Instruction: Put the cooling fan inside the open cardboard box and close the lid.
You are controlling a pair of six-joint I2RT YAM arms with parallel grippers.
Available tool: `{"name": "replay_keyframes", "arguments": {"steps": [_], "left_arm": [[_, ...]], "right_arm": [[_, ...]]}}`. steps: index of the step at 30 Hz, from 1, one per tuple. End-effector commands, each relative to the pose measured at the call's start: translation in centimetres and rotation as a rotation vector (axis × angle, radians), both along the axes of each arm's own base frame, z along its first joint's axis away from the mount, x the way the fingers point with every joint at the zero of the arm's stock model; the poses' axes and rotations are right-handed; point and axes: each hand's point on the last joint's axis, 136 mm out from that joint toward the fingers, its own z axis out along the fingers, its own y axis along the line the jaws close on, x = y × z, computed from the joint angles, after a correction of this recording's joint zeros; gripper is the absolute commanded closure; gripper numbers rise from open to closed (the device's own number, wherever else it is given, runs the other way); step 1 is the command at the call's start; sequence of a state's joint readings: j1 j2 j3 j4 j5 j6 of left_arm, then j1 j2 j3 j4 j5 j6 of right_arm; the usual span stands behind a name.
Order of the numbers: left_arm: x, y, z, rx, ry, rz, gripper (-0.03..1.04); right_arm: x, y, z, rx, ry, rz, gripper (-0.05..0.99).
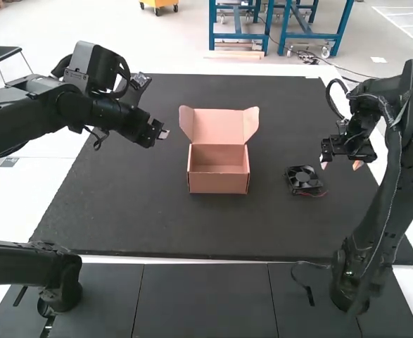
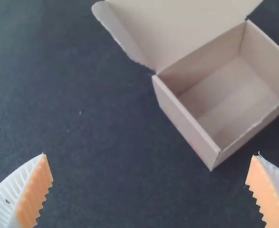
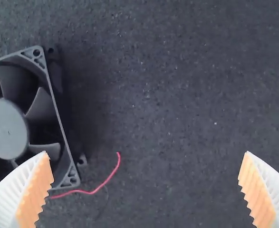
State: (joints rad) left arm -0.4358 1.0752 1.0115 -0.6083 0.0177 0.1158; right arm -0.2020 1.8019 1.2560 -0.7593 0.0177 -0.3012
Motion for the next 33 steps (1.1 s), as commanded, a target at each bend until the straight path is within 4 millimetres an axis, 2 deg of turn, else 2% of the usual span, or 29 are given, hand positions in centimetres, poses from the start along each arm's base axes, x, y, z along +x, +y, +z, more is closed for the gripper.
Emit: {"name": "replay_keyframes", "arguments": {"steps": [1, 5, 19, 33], "left_arm": [[0.6, 0.2, 1.6, -0.004, -0.044, 0.008, 0.05], [0.6, 0.1, 1.6, -0.005, -0.042, 0.006, 0.05], [0.7, 0.1, 1.7, -0.007, -0.044, 0.005, 0.05], [0.8, 0.0, 2.5, -0.016, -0.061, 0.006, 0.05]], "right_arm": [[0.8, 1.0, 0.0, 0.021, -0.004, 0.052, 0.04], [0.9, 1.8, -0.9, 0.034, 0.024, 0.065, 0.04], [2.2, 1.9, -2.6, 0.053, 0.059, 0.062, 0.04], [1.6, 1.6, -5.1, 0.040, 0.132, 0.053, 0.05]]}}
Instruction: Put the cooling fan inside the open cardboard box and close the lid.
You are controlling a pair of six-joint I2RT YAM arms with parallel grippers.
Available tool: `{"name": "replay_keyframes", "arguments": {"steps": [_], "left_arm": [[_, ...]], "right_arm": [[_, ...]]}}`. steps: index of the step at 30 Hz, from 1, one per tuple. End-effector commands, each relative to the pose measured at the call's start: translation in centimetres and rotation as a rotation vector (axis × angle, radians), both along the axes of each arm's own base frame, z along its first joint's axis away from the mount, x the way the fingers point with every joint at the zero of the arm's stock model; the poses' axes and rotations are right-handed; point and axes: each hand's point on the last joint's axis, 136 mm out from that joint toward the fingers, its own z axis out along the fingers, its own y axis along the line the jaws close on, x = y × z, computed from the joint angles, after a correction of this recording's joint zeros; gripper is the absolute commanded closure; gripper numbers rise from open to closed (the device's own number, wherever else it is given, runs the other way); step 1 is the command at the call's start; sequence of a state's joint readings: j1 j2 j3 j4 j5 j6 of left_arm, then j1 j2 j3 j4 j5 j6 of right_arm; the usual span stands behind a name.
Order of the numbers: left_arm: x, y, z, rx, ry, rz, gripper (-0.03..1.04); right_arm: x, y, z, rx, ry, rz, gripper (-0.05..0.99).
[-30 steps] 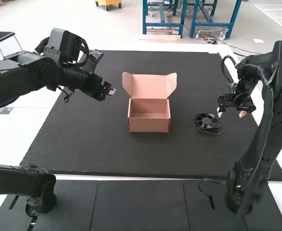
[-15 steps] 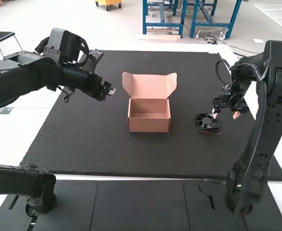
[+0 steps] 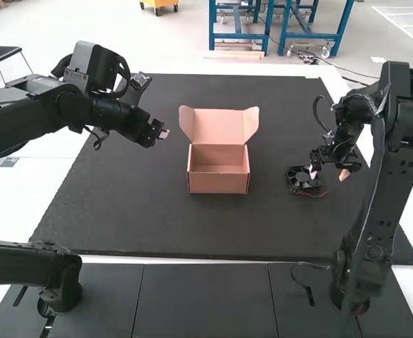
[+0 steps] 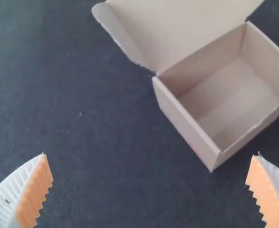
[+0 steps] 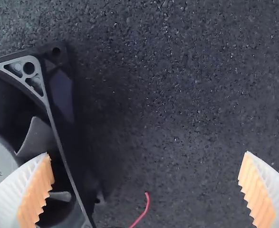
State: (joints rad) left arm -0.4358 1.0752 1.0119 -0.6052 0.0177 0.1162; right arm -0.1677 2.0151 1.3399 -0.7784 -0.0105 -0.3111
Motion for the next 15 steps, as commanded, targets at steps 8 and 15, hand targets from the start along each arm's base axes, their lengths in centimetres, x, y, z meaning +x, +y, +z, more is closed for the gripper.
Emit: {"name": "replay_keyframes", "arguments": {"steps": [8, 15], "left_arm": [[0.8, 0.0, 2.9, -0.019, -0.065, 0.007, 0.05], [0.9, 0.0, 3.2, -0.022, -0.071, 0.007, 0.05]], "right_arm": [[0.9, 0.5, -0.6, -0.020, 0.032, 0.026, 0.17], [1.8, 1.6, -0.4, 0.045, 0.024, 0.014, 0.67]]}}
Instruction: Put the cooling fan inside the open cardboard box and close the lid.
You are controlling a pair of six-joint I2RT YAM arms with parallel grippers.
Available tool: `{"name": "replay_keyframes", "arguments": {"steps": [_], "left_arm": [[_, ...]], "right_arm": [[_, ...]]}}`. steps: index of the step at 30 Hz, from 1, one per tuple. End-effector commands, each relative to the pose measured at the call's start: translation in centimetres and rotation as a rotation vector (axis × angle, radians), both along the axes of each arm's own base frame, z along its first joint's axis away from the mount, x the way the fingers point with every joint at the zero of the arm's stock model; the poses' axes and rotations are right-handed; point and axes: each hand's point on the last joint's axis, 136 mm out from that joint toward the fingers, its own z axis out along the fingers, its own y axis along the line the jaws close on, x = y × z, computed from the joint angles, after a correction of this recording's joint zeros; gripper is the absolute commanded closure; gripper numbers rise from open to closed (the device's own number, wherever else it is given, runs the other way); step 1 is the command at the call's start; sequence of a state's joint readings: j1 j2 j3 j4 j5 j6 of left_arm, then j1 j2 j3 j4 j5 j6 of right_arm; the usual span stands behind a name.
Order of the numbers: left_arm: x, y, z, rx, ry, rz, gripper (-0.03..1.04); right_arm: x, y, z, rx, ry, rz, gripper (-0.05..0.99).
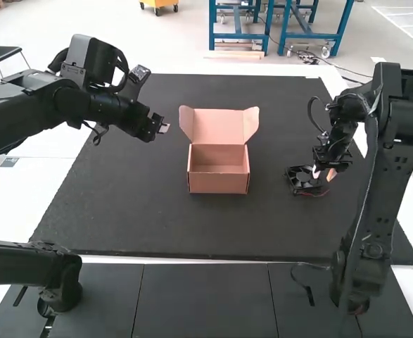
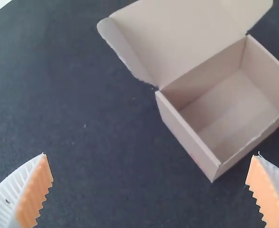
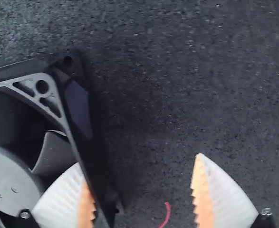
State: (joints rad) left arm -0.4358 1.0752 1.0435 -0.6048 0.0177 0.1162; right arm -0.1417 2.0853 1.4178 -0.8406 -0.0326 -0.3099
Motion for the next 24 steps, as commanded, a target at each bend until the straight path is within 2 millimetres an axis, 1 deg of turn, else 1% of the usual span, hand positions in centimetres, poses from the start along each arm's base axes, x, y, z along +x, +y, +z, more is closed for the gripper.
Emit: {"name": "replay_keyframes", "arguments": {"steps": [1, 2, 3, 4, 6, 7, 11, 15, 17, 20, 24], "left_arm": [[0.5, 0.2, 1.7, -0.007, -0.038, 0.008, 0.05], [0.4, 0.2, 1.5, -0.003, -0.031, 0.009, 0.05], [0.3, 0.3, 1.2, 0.002, -0.019, 0.008, 0.05], [0.2, 0.3, 0.9, 0.006, -0.011, 0.007, 0.05], [0.2, 0.3, 0.7, 0.009, -0.004, 0.007, 0.05], [0.1, 0.4, 0.5, 0.013, 0.001, 0.006, 0.05], [-0.4, 0.6, -0.3, 0.027, 0.030, 0.005, 0.05], [-1.2, 0.9, -1.3, 0.038, 0.055, 0.006, 0.05], [-1.6, 1.1, -1.4, 0.035, 0.053, 0.007, 0.05], [-2.3, 1.5, -2.2, 0.041, 0.066, 0.007, 0.05], [-3.0, 1.8, -2.9, 0.045, 0.075, 0.007, 0.05]], "right_arm": [[1.3, 0.5, 0.3, 0.026, -0.028, -0.017, 0.72], [1.3, 0.5, 0.2, 0.030, -0.025, -0.017, 0.75], [1.2, 0.6, 0.2, 0.032, -0.021, -0.017, 0.76], [0.9, 0.7, 0.1, 0.038, -0.009, -0.019, 0.80], [0.9, 1.1, 0.2, 0.060, -0.008, -0.028, 0.92], [0.9, 1.1, 0.2, 0.060, -0.005, -0.035, 0.95], [0.0, 1.6, 0.3, 0.085, 0.030, -0.049, 0.95], [-0.1, 1.9, 1.0, 0.116, 0.033, -0.096, 0.96], [-0.4, 2.2, 1.8, 0.132, 0.031, -0.117, 0.96], [-0.9, 2.6, 3.4, 0.152, 0.022, -0.155, 0.96], [-2.3, 3.3, 5.2, 0.163, 0.002, -0.193, 0.96]]}}
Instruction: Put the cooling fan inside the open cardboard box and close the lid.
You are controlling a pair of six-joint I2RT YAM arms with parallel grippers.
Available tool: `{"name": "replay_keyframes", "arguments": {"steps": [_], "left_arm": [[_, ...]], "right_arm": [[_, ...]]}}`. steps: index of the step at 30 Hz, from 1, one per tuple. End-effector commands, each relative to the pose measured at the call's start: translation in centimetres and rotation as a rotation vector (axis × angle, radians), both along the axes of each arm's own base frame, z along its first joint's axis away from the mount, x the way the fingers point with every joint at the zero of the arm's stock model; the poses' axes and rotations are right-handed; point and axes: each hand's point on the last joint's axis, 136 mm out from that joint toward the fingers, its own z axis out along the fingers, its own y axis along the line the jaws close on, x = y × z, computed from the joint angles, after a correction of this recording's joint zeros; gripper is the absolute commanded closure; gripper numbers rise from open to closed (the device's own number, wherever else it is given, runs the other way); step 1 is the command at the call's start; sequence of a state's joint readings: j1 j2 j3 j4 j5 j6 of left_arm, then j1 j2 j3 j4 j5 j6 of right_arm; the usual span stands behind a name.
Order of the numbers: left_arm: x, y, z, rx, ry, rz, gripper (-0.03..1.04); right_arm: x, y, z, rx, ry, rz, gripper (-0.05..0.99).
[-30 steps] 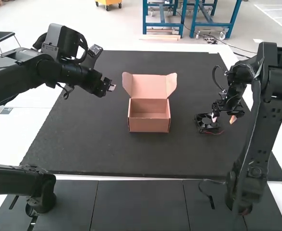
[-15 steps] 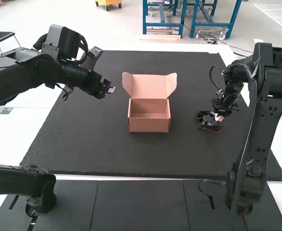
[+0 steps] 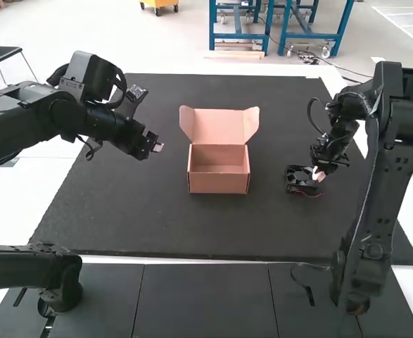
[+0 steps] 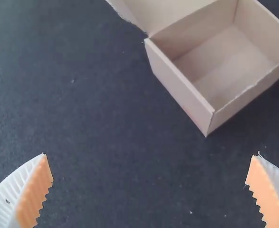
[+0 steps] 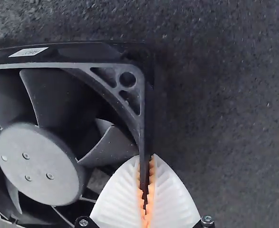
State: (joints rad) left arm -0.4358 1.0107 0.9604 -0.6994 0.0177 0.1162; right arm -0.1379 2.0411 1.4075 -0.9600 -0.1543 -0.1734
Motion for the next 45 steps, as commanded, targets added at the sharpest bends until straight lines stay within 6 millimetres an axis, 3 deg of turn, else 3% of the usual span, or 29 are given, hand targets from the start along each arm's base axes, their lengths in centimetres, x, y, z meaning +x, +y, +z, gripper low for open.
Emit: {"name": "replay_keyframes", "arguments": {"steps": [1, 8, 16, 19, 25, 32, 40, 45], "left_arm": [[-0.3, 0.5, 0.5, -0.002, -0.026, 0.007, 0.05], [-0.5, 0.6, -0.1, -0.014, -0.016, 0.021, 0.05], [0.0, 0.4, 0.1, -0.052, -0.026, 0.052, 0.05], [0.2, 0.4, 0.3, -0.059, -0.036, 0.056, 0.05], [0.1, 0.4, -0.5, -0.056, -0.022, 0.060, 0.05], [0.1, 0.4, -1.1, -0.054, -0.021, 0.057, 0.05], [-0.1, 0.2, -0.9, -0.033, -0.040, 0.018, 0.05], [-0.4, 0.2, -0.6, -0.012, -0.057, -0.009, 0.05]], "right_arm": [[-0.3, 0.9, 4.1, 0.029, -0.083, -0.077, 0.96], [-2.8, 3.9, 8.8, 0.041, -0.174, -0.119, 0.96], [-6.4, 12.0, 12.6, 0.108, -0.280, -0.085, 0.96], [-7.4, 14.0, 13.5, 0.132, -0.304, -0.066, 0.96], [-8.9, 16.2, 14.3, 0.137, -0.327, -0.037, 0.96], [-10.4, 20.7, 14.7, 0.190, -0.338, 0.033, 0.96], [-10.7, 24.1, 14.3, 0.225, -0.340, 0.082, 0.96], [-9.8, 24.8, 13.6, 0.214, -0.324, 0.079, 0.96]]}}
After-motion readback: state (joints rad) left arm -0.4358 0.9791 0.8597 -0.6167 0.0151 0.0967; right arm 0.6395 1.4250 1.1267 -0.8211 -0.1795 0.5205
